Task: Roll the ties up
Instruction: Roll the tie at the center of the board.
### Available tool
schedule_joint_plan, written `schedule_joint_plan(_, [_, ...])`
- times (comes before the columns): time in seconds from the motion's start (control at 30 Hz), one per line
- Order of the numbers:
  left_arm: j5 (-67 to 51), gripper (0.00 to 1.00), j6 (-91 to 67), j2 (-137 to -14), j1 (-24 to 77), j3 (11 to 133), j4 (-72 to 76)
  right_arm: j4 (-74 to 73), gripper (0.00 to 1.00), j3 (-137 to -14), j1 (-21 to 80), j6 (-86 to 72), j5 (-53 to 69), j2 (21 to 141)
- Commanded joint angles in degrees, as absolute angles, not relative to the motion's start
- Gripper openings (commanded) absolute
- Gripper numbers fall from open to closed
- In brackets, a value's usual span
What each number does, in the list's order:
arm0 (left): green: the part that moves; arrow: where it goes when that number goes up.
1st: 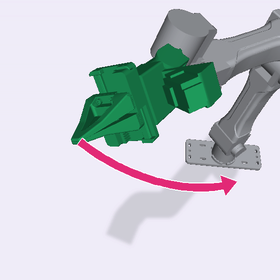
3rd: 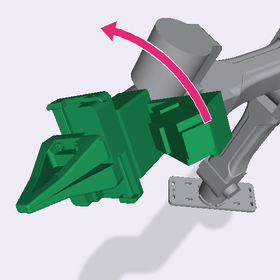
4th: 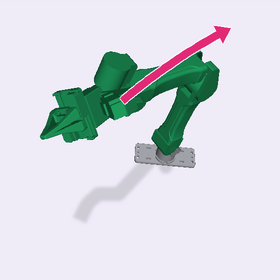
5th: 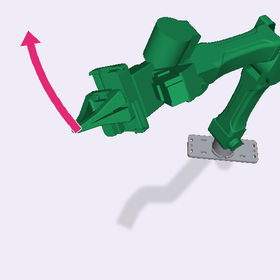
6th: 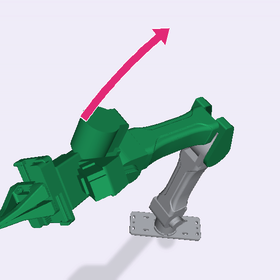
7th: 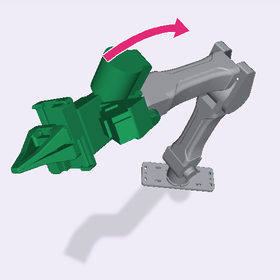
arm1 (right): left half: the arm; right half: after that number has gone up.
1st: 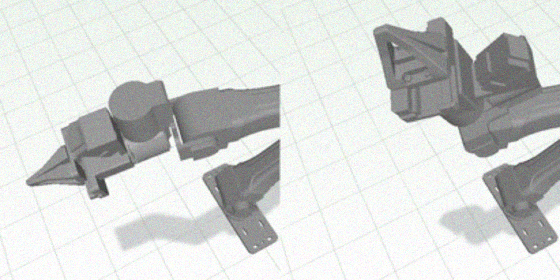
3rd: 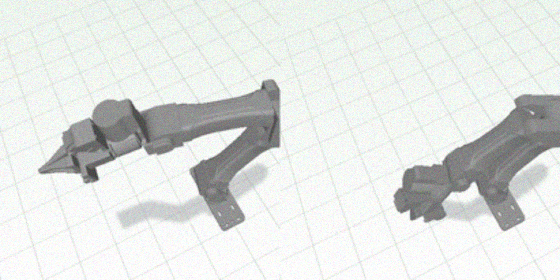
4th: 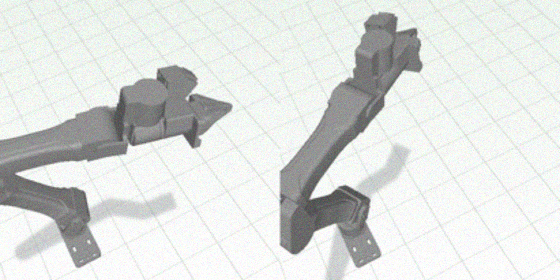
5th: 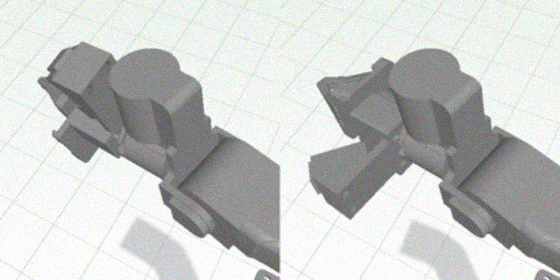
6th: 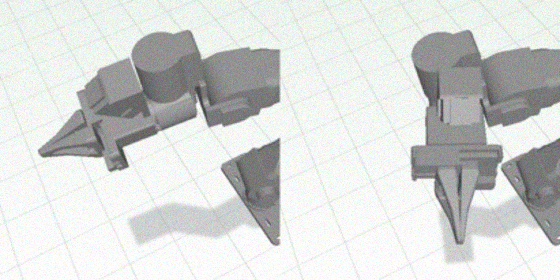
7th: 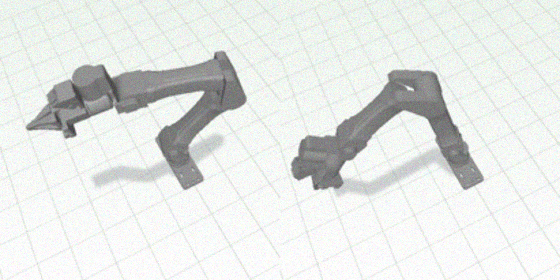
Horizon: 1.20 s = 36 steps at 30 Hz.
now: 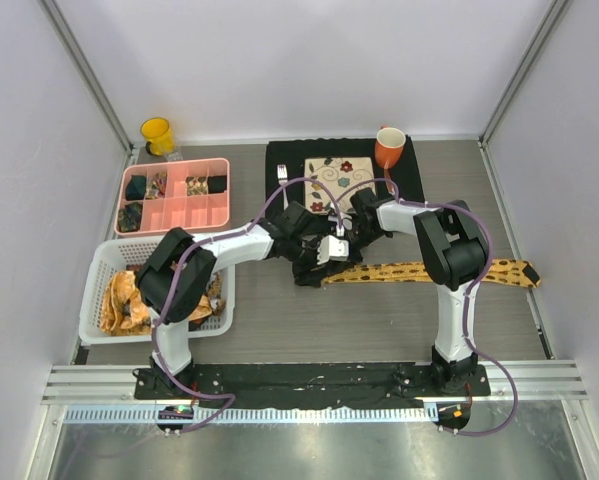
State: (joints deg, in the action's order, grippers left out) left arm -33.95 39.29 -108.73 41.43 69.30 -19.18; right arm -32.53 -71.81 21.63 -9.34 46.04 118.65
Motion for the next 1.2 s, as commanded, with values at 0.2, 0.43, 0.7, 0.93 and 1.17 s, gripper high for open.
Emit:
schedule_joint_plan(0.2, [-32.87,0.65,41.58,-105.29,39.46,67.67,-20.75,-31.99,0.01,-70.66,21.27,-4.75,30.67,123.05])
schedule_joint_plan(0.43, [-37.08,0.48,39.99,-103.27,39.37,67.06,-18.37,-32.17,0.01,-70.75,21.27,-4.75,30.5,123.13])
schedule_joint_plan(0.7, [-37.97,0.43,35.51,-106.16,41.48,70.84,-16.7,-32.17,0.01,-71.01,21.27,-5.01,30.67,123.49])
schedule_joint_plan(0.93, [-33.4,0.41,33.93,-110.03,42.8,72.33,-16.44,-32.08,0.01,-70.75,21.27,-5.1,31.11,123.31])
schedule_joint_plan(1.17, [-30.06,0.42,35.06,-112.32,43.68,72.16,-19.15,-31.91,0.01,-70.93,21.27,-5.36,32.08,123.4])
